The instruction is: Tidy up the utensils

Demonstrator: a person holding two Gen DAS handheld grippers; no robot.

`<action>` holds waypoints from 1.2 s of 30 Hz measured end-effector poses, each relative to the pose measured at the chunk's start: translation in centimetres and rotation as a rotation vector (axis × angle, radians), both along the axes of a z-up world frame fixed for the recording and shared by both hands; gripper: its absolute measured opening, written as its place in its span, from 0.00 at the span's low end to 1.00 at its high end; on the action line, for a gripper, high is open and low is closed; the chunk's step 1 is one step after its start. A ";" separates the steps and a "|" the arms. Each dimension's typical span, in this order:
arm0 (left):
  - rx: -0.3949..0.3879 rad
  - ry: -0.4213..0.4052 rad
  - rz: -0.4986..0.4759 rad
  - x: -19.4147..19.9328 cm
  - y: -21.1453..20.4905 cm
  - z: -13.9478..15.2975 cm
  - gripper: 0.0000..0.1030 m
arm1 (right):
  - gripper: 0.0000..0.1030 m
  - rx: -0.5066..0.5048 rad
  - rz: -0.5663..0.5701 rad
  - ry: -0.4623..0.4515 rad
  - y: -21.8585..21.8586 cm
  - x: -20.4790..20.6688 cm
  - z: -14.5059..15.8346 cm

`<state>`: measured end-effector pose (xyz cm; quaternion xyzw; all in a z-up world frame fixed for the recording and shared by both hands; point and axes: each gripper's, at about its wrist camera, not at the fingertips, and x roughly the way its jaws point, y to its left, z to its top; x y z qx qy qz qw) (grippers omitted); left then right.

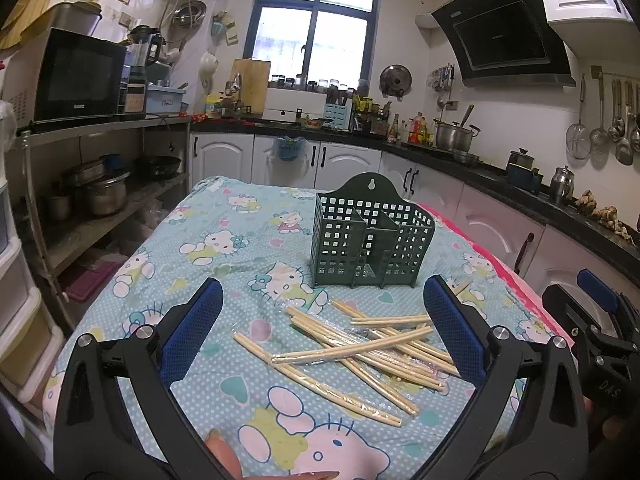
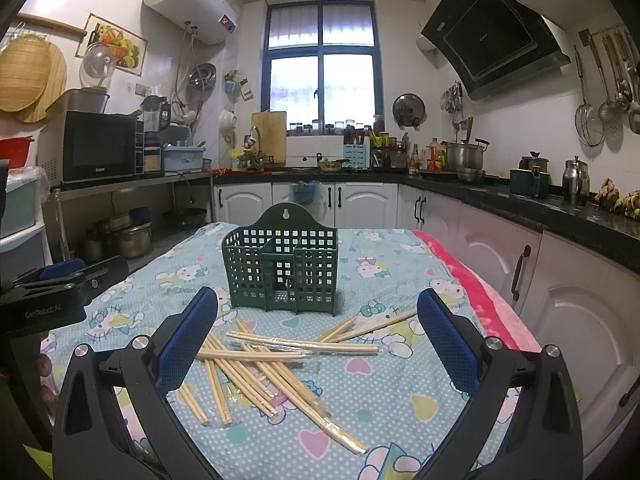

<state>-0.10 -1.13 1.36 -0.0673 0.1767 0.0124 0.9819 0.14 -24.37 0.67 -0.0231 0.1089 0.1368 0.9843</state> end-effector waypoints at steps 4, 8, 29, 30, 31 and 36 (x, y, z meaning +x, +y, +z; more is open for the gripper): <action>0.000 -0.002 -0.001 0.0 0.1 -0.1 0.90 | 0.94 0.000 -0.001 -0.002 0.0 0.0 0.1; 0.001 -0.003 -0.001 -0.3 -0.1 0.0 0.90 | 0.94 0.000 -0.001 -0.002 0.0 -0.1 0.1; 0.000 -0.009 -0.004 -0.2 -0.4 0.1 0.90 | 0.94 0.004 -0.002 -0.006 -0.1 -0.1 0.3; 0.001 -0.008 -0.003 -0.2 -0.5 0.1 0.90 | 0.94 0.004 -0.001 -0.006 -0.1 -0.1 0.3; 0.002 -0.010 -0.002 -0.2 -0.4 0.0 0.90 | 0.94 0.004 -0.002 -0.006 -0.1 -0.1 0.2; -0.010 0.004 -0.002 -0.5 -1.2 0.7 0.90 | 0.94 0.002 -0.005 0.013 -0.2 0.2 0.3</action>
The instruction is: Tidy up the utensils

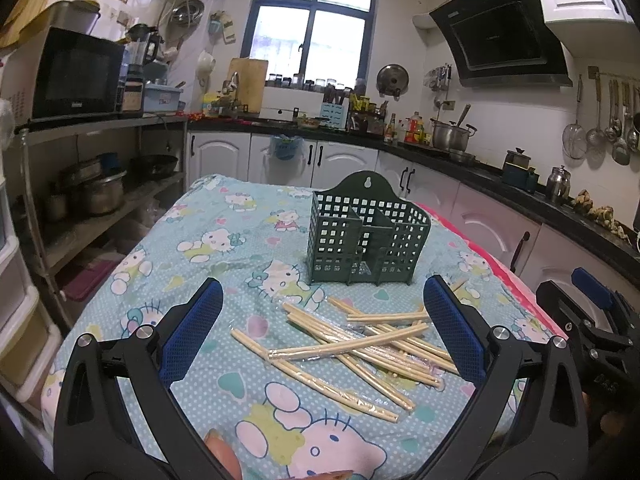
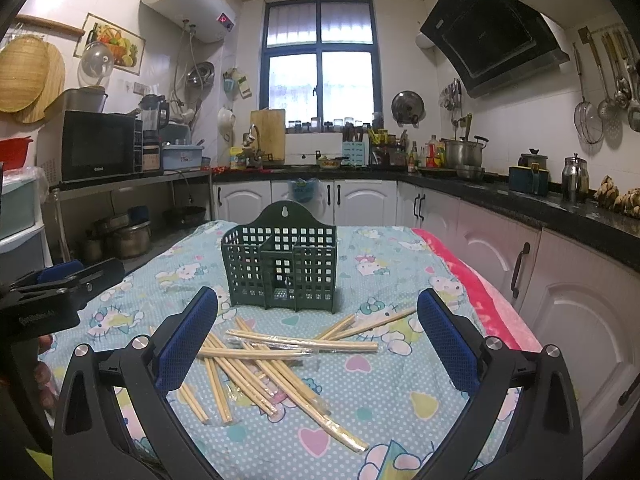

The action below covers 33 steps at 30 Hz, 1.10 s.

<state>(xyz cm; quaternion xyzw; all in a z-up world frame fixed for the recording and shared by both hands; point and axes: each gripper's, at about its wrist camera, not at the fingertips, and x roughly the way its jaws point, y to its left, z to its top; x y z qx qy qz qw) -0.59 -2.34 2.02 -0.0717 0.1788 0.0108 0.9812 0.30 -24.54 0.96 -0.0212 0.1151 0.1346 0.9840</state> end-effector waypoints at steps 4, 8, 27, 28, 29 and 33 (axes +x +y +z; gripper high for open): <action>-0.017 0.031 0.024 0.3 0.0 0.0 0.90 | 0.94 -0.010 -0.003 0.026 -0.1 0.5 0.0; -0.039 0.065 0.049 0.7 0.6 -0.2 0.90 | 0.94 -0.017 0.005 0.044 -0.2 1.1 -0.3; -0.171 0.268 -0.065 3.3 6.3 -4.8 0.87 | 0.94 -0.100 0.019 0.127 0.1 5.8 -0.5; -0.179 0.280 -0.080 3.6 6.1 -5.0 0.83 | 0.94 -0.107 0.016 0.134 0.1 6.1 -0.6; -0.180 0.297 -0.091 4.1 5.8 -5.4 0.75 | 0.94 -0.114 0.012 0.141 0.0 6.6 -0.7; -0.218 0.359 -0.108 5.4 6.0 -6.7 0.61 | 0.94 -0.145 -0.010 0.177 -0.3 8.4 -1.4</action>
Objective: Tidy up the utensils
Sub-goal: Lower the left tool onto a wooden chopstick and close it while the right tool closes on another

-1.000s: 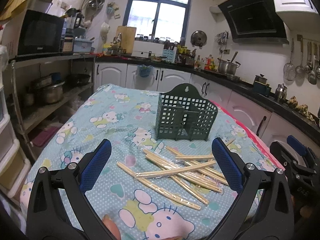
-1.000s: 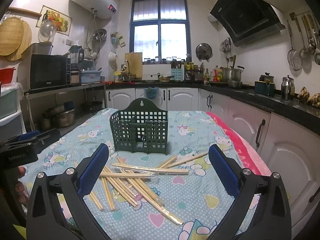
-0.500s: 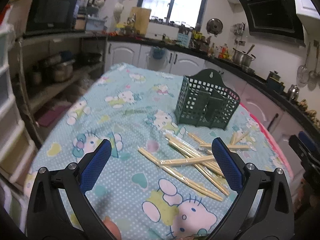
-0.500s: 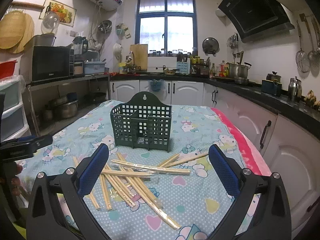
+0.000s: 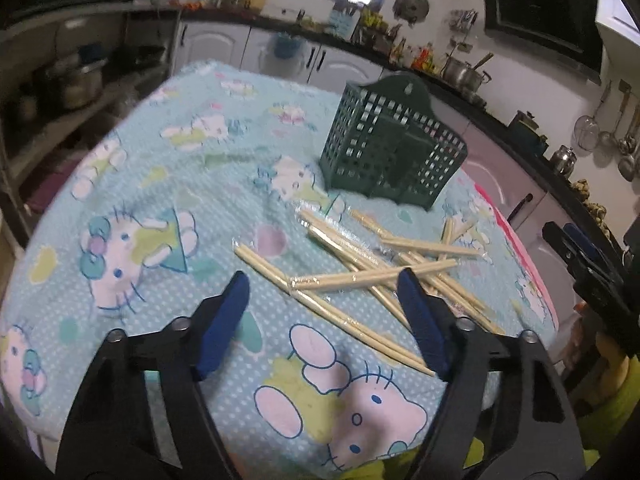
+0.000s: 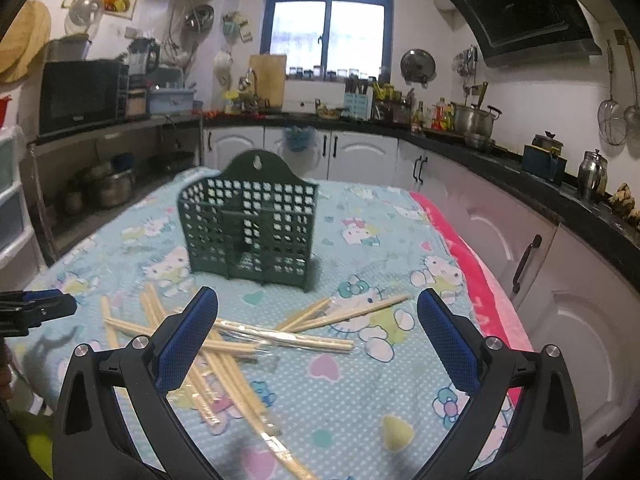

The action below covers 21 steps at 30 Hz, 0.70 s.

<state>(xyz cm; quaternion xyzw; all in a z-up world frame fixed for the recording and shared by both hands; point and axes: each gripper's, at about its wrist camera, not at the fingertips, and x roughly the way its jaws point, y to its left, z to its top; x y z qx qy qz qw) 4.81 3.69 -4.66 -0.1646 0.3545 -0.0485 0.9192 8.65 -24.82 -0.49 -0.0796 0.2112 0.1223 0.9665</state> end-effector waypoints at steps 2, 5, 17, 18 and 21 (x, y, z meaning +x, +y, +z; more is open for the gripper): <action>-0.030 0.029 -0.001 0.6 0.4 -0.7 0.53 | 0.94 -0.011 -0.005 0.021 -0.2 0.7 -0.4; -0.045 0.047 0.014 1.3 0.8 -1.3 0.45 | 0.94 -0.027 -0.012 0.043 -0.5 1.7 -1.0; -0.082 0.115 0.043 2.9 1.7 -3.0 0.24 | 0.81 -0.004 -0.026 0.206 -2.0 5.7 -3.7; -0.085 0.116 0.042 3.0 1.8 -3.2 0.24 | 0.80 0.008 -0.028 0.228 -2.1 6.0 -3.9; -0.085 0.116 0.033 3.3 1.6 -3.3 0.24 | 0.71 0.041 -0.039 0.283 -2.7 7.1 -4.8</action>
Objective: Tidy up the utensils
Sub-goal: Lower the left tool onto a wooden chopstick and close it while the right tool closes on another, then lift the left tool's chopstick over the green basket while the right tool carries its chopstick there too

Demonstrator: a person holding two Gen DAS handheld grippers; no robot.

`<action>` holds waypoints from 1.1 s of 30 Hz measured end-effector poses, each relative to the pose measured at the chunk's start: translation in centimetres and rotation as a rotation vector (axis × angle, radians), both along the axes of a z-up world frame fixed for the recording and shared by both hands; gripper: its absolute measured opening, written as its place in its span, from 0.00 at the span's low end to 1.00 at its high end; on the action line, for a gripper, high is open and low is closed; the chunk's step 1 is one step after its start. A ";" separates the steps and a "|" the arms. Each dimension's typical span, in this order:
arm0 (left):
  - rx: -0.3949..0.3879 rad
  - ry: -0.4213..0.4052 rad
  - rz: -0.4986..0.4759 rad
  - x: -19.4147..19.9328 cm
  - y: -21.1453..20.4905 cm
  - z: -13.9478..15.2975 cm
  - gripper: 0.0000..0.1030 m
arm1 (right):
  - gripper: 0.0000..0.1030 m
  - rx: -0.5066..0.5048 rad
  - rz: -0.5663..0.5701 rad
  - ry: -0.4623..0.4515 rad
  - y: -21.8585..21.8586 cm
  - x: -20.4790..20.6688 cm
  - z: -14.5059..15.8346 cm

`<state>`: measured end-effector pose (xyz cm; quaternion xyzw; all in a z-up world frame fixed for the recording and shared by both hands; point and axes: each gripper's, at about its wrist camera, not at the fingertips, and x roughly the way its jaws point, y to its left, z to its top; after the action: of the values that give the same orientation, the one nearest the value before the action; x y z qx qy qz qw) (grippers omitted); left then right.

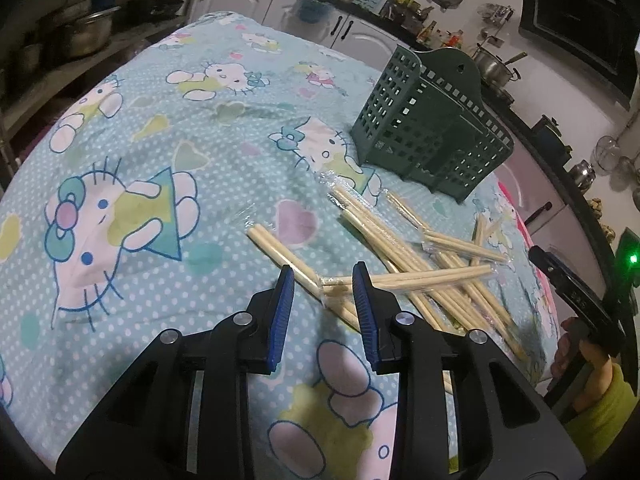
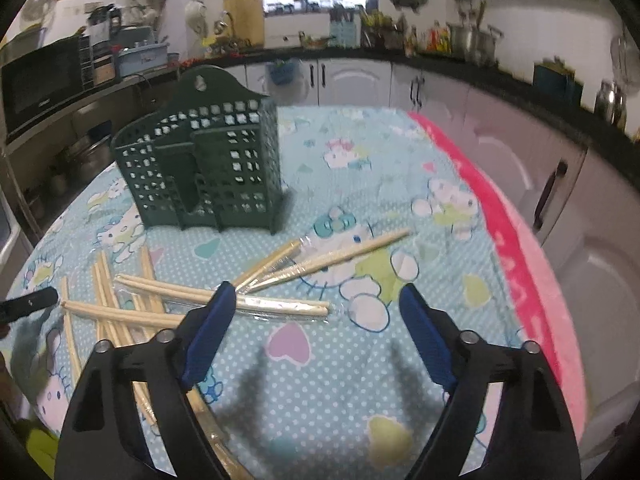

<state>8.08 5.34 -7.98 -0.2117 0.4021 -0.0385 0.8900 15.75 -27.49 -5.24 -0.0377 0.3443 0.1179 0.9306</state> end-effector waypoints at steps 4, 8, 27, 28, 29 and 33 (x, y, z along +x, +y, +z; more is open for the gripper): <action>-0.003 0.010 -0.009 0.3 -0.1 -0.3 0.16 | 0.58 0.012 0.000 0.059 -0.5 1.4 -1.2; 0.006 0.009 -0.010 0.3 -0.1 -0.4 0.09 | 0.48 0.057 -0.013 0.109 -1.2 2.5 -2.1; 0.012 -0.082 -0.030 0.3 -0.2 1.8 0.00 | 0.03 0.140 0.007 0.096 -2.0 3.1 -1.2; 0.009 -0.094 -0.030 0.4 -0.2 2.3 0.00 | 0.03 0.140 0.012 0.082 -1.9 2.9 -0.7; 0.007 -0.105 -0.031 0.6 -0.3 2.7 0.00 | 0.03 0.142 0.023 0.062 -1.7 2.7 0.0; 0.019 -0.168 -0.040 1.2 -0.8 5.0 0.00 | 0.03 0.136 0.062 0.002 -0.7 2.1 2.5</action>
<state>9.33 4.55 -2.99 -0.1912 0.3307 -0.0701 0.9215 17.84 -28.21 -2.77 0.0149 0.3353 0.1699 0.9265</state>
